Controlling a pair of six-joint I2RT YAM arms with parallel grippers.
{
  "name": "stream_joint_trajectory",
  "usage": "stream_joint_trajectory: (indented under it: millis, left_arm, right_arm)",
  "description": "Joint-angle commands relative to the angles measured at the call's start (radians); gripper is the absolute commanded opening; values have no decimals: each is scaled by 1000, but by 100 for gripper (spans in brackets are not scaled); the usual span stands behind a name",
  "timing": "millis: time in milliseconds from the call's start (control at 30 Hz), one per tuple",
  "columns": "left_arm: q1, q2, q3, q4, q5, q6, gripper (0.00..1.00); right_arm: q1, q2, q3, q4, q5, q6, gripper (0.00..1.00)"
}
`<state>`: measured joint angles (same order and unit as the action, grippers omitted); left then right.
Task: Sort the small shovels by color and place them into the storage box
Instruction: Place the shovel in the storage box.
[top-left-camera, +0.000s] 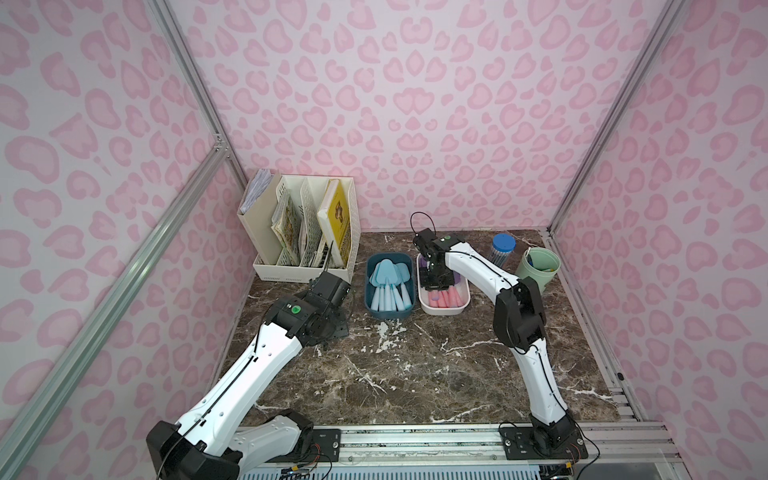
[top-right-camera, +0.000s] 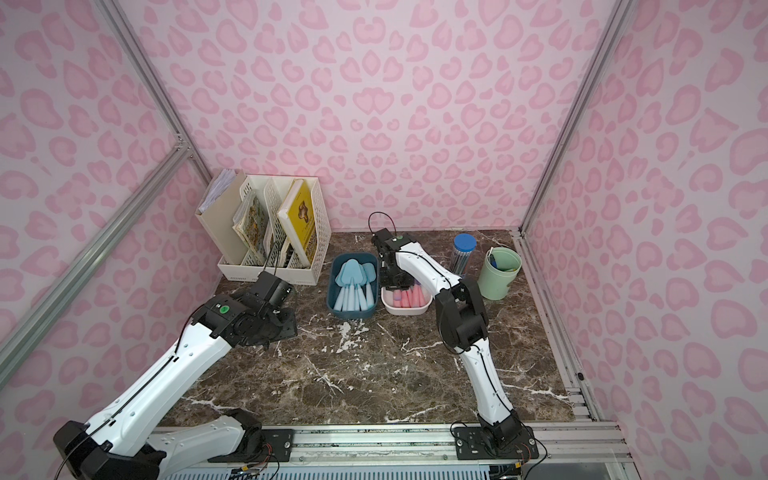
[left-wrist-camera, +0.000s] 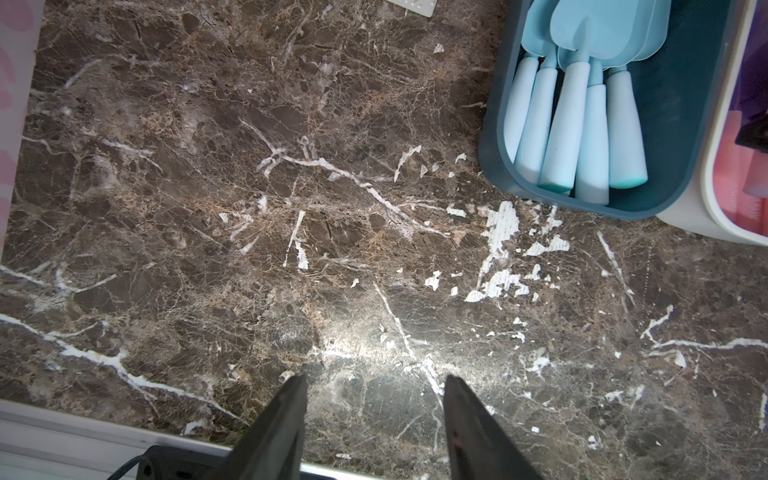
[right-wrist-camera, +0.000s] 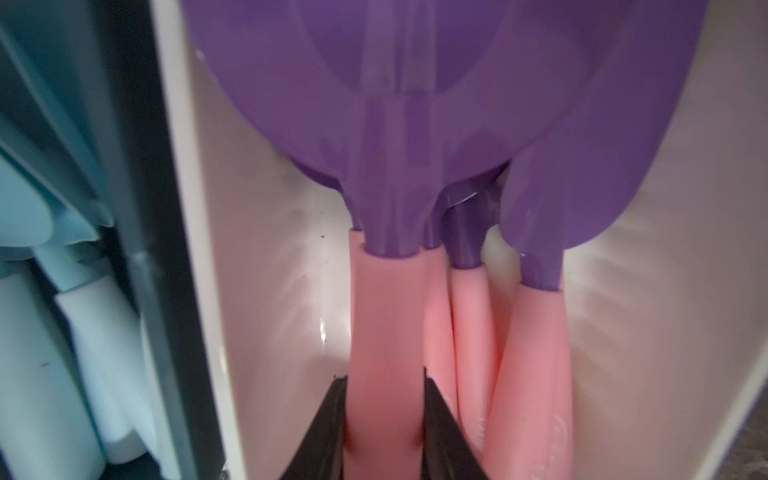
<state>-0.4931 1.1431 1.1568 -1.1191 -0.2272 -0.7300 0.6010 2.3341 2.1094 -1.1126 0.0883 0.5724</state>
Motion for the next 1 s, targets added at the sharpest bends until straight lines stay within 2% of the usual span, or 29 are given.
stream_joint_trajectory:
  millis: [0, 233, 633, 833, 900, 967]
  left_arm:
    - [1, 7, 0, -12, -13, 9, 57]
    - [1, 17, 3, -5, -9, 7, 57]
    - [0, 29, 19, -15, -12, 9, 57]
    - [1, 32, 77, -37, -63, 33, 59]
    - [2, 35, 89, -14, -97, 55, 62]
    - [17, 38, 90, 31, -106, 98, 65]
  right_arm:
    - [1, 11, -5, -11, -8, -1, 23]
    - [-1, 29, -22, 8, -13, 1, 28]
    - [2, 11, -14, -15, 22, 7, 51]
    - [11, -138, -2, -38, 103, 6, 58]
    - [10, -225, -41, -1, 132, -15, 59]
    - [1, -338, -146, 110, 162, -55, 59]
